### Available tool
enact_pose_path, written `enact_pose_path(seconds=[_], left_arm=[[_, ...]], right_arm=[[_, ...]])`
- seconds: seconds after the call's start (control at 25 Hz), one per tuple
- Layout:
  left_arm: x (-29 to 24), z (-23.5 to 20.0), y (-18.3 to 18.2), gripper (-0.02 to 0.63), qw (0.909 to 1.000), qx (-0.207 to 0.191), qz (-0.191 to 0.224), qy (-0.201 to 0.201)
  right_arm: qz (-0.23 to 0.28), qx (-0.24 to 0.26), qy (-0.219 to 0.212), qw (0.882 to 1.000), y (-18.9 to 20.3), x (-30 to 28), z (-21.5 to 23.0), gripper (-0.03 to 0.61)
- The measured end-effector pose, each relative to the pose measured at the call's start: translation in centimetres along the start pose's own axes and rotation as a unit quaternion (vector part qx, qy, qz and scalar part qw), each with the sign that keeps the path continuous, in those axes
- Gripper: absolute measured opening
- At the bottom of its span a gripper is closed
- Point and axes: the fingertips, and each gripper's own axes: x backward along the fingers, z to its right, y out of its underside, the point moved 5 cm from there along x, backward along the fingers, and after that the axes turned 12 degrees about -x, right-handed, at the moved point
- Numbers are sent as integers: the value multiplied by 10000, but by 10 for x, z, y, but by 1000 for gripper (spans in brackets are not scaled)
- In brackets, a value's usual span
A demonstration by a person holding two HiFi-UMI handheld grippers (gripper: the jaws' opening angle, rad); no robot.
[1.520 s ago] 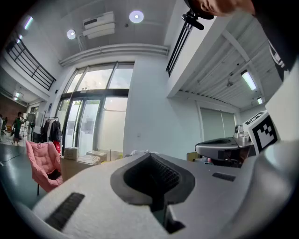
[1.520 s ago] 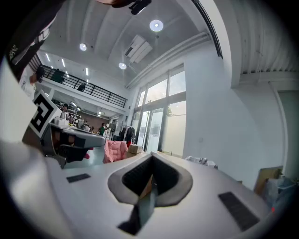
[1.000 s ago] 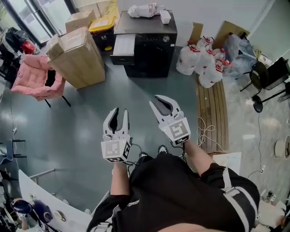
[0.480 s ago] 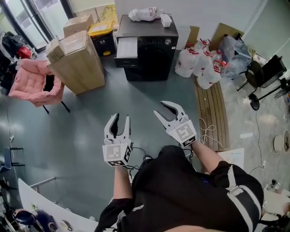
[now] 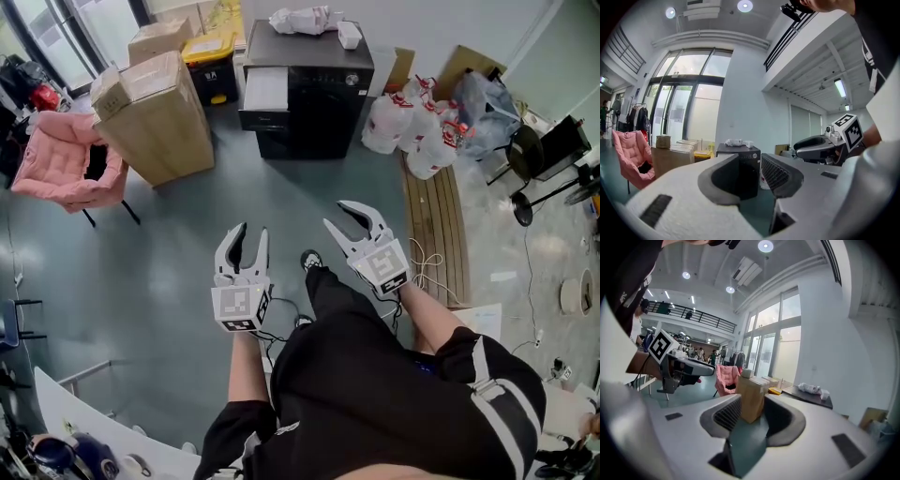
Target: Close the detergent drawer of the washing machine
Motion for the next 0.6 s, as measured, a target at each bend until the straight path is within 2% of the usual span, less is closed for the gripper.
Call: enact_pose_path(seconds=[0.28,0.6], left_arm=[[-41,-15,13,152,9999,-47,-153,34],[-119,-39,18,152,9992,-150,-348,153]], right_arm=[[-39,-87,110,9999,6,-27,39,158],[-221,-112,36,9997,10,-84,102,155]])
